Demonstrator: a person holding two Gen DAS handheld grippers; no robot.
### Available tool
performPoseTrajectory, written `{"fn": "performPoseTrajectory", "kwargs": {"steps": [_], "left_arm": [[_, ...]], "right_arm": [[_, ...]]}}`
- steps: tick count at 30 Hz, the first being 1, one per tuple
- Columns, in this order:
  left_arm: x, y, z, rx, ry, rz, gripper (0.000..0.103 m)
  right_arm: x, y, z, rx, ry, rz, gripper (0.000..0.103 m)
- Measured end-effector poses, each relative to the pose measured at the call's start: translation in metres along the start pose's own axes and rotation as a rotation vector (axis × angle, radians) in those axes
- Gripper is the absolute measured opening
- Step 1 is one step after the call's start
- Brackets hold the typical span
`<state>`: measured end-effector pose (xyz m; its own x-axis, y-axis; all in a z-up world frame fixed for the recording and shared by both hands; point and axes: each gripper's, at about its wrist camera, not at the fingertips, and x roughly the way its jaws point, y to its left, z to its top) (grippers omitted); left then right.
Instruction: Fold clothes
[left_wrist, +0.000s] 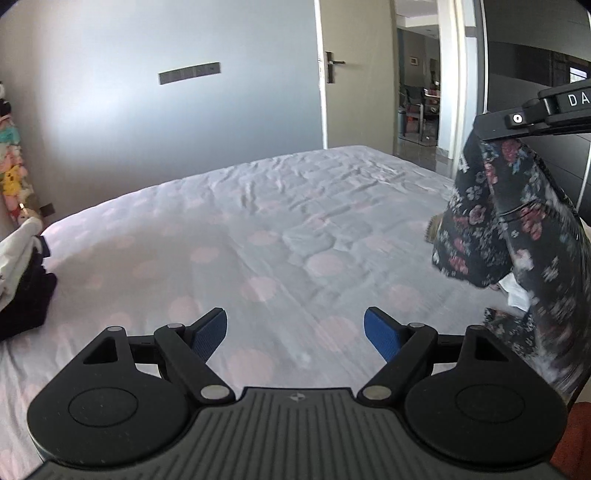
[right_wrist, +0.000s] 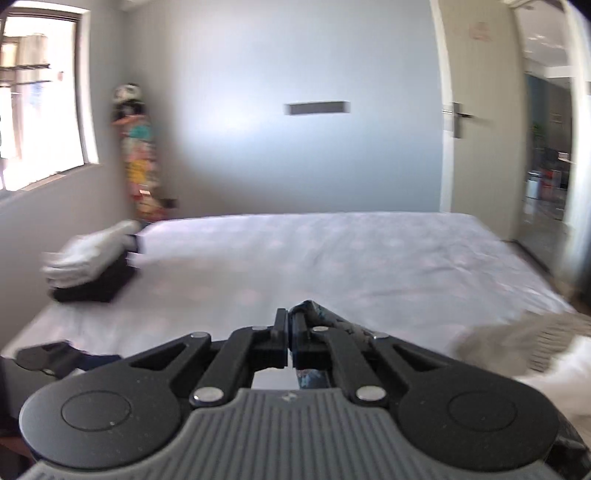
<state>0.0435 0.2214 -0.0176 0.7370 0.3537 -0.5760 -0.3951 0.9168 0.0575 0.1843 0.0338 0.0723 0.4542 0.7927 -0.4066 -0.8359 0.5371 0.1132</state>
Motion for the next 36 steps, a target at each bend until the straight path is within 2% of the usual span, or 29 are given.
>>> {"fn": "performPoseTrajectory", "kwargs": {"steps": [5, 8, 10, 12, 13, 14, 16, 19, 22, 27, 30, 33, 36], "left_arm": [[-0.006, 0.074, -0.005, -0.102, -0.017, 0.140, 0.097], [0.004, 0.113, -0.017, -0.168, 0.009, 0.203, 0.097], [0.018, 0.130, -0.027, -0.204, 0.039, 0.205, 0.097], [0.030, 0.139, -0.036, -0.216, 0.061, 0.190, 0.097], [0.037, 0.140, -0.041, -0.221, 0.069, 0.177, 0.097], [0.043, 0.139, -0.044, -0.226, 0.073, 0.156, 0.096], [0.051, 0.134, -0.050, -0.237, 0.073, 0.106, 0.097], [0.060, 0.123, -0.060, -0.248, 0.055, 0.043, 0.097], [0.072, 0.113, -0.072, -0.266, 0.061, -0.016, 0.097], [0.074, 0.092, -0.083, -0.199, 0.077, -0.043, 0.096], [0.074, 0.078, -0.088, -0.149, 0.082, -0.054, 0.096], [0.074, 0.059, -0.095, -0.119, 0.095, -0.097, 0.096], [0.078, 0.048, -0.098, -0.104, 0.108, -0.152, 0.095]], "right_arm": [[0.066, 0.098, 0.010, -0.072, 0.016, 0.178, 0.002], [0.134, 0.127, -0.004, -0.084, 0.103, 0.177, 0.002], [0.177, 0.135, -0.021, -0.079, 0.177, 0.154, 0.003], [0.207, 0.134, -0.034, -0.091, 0.199, 0.121, 0.004], [0.217, 0.133, -0.038, -0.090, 0.208, 0.109, 0.012], [0.226, 0.132, -0.042, -0.088, 0.216, 0.098, 0.014], [0.237, 0.124, -0.048, -0.064, 0.224, 0.084, 0.042], [0.228, 0.109, -0.053, -0.064, 0.196, 0.053, 0.047], [0.205, 0.094, -0.061, -0.070, 0.158, 0.004, 0.059], [0.162, 0.071, -0.103, -0.055, 0.123, -0.082, 0.062], [0.144, 0.054, -0.139, -0.071, 0.112, -0.203, 0.066], [0.140, 0.034, -0.173, -0.125, 0.155, -0.349, 0.066], [0.132, 0.004, -0.185, 0.022, 0.156, -0.403, 0.066]]}}
